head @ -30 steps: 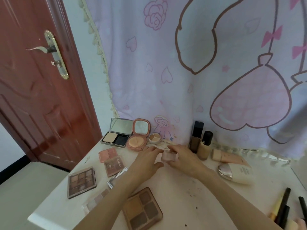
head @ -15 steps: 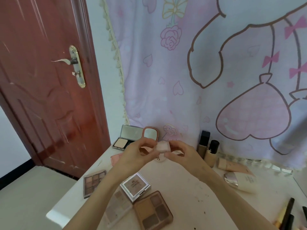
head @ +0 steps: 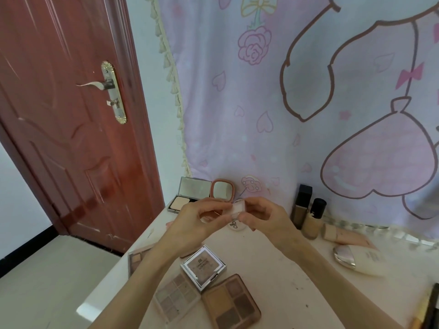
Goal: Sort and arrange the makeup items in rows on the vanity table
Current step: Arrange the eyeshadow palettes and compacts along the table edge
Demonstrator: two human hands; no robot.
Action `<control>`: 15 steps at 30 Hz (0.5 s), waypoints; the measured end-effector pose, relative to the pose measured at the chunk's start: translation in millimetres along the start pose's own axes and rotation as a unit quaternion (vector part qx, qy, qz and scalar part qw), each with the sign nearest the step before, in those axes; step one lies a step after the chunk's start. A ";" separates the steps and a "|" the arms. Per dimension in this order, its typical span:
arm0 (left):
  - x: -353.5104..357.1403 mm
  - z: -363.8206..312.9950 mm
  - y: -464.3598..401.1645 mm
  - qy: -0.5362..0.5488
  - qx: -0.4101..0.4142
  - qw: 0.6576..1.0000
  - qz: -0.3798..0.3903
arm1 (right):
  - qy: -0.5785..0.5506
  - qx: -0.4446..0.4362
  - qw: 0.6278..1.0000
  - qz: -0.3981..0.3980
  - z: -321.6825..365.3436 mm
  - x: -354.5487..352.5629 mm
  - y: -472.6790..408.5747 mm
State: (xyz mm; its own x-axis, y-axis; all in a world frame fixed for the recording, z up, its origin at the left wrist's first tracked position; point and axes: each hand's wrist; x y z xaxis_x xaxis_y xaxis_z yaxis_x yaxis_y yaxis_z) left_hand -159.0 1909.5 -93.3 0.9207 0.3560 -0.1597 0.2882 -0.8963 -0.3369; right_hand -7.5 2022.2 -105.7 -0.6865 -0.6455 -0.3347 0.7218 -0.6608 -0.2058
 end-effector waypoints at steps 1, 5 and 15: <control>1.2 -0.3 -0.8 -0.001 -0.003 1.000 0.000 | -0.012 -0.002 1.000 0.002 0.6 -2.1 1.2; 6.7 -4.0 -1.4 -0.024 -0.008 0.999 0.019 | -0.027 -0.001 0.999 0.025 1.2 -11.9 7.4; 27.6 -5.1 -17.3 0.107 -0.138 0.984 0.024 | 0.030 0.047 0.998 0.042 -9.0 -26.9 18.6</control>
State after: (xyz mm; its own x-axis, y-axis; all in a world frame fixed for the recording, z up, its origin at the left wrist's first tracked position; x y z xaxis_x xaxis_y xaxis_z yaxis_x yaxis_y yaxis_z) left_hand -137.2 1933.5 -87.2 0.9611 0.2734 0.0396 0.2755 -0.9591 -0.0649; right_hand 25.2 2030.7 -108.9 -0.6154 -0.6778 -0.4024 0.7629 -0.6405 -0.0878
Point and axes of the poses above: each hand's wrist, its own y-axis away from the middle knuckle, its own x-axis out of the palm, z = x × y, and after that the axes turned 13 degrees about y, right-handed
